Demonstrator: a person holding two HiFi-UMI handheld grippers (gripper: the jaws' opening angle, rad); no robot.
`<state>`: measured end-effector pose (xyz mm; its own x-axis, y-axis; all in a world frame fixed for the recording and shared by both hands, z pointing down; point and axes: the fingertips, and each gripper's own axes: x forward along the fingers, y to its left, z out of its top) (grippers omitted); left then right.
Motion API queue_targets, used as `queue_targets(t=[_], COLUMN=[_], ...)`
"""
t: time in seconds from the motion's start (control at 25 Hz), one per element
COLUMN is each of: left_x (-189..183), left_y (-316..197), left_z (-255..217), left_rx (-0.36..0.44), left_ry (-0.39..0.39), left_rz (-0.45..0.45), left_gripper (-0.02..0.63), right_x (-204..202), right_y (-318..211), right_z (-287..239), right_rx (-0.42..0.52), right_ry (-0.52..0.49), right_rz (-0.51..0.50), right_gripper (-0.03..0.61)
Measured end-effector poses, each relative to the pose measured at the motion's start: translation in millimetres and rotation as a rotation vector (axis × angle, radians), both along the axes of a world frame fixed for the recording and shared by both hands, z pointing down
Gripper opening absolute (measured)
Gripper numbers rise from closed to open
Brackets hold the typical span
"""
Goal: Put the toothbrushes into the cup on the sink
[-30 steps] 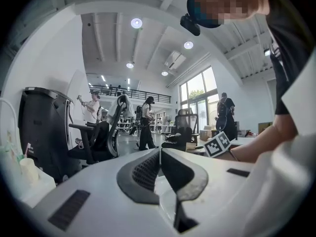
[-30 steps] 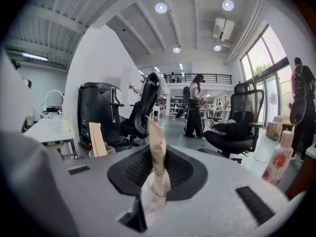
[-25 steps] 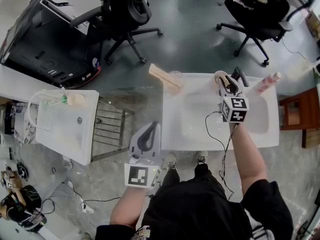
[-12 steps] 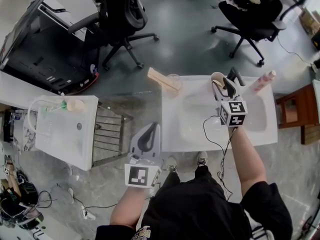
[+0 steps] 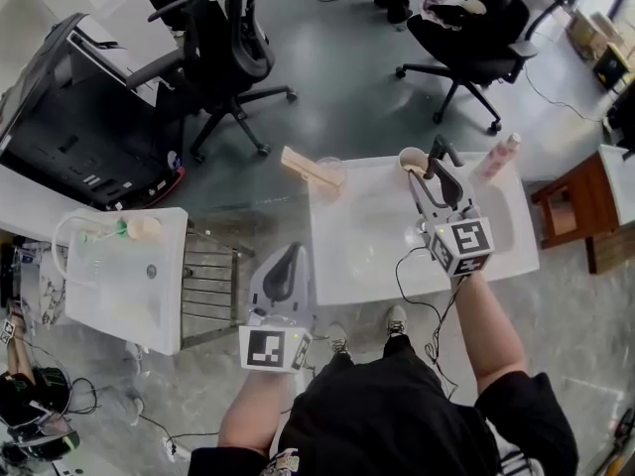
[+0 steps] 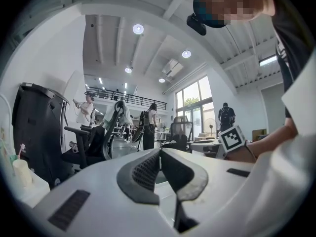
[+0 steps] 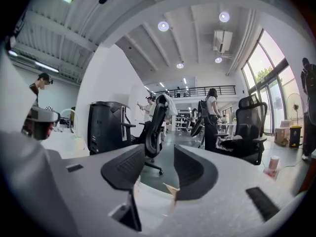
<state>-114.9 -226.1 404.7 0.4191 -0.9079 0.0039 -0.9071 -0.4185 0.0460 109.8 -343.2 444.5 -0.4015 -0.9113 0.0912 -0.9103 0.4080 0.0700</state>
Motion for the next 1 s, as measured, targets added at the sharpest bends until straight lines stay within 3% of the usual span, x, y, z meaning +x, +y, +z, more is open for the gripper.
queue_targets(t=[0.08, 0.16, 0.4, 0.72, 1.0], left_x=[-3.4, -6.2, -1.3, 19.0, 42.5], left_y=[2.3, 4.3, 13.6, 42.9, 93.2], left_z=[-6.3, -12.1, -14.9, -13.6, -5.0], left_rx=[0.012, 0.019, 0.016, -0.018, -0.013], left_ry=[0.009, 0.022, 0.039, 0.006, -0.008], left_rz=[0.008, 0.021, 0.116, 0.212, 0.185], left_gripper=[0.011, 0.011, 0.011, 0.009, 0.009], right_x=[-6.6, -15.0, -32.9, -38.2, -17.9], right_y=[18.7, 39.5, 101.9, 166.8, 227.6], right_z=[-22.1, -43.7, -81.5, -88.5, -79.2], right_rx=[0.035, 0.063, 0.112, 0.076, 0.063], right_ry=[-0.007, -0.018, 0.022, -0.042, -0.054], right_rz=[-0.025, -0.059, -0.055, -0.024, -0.058], right_gripper=[0.136, 0.01, 0.008, 0.006, 0.006])
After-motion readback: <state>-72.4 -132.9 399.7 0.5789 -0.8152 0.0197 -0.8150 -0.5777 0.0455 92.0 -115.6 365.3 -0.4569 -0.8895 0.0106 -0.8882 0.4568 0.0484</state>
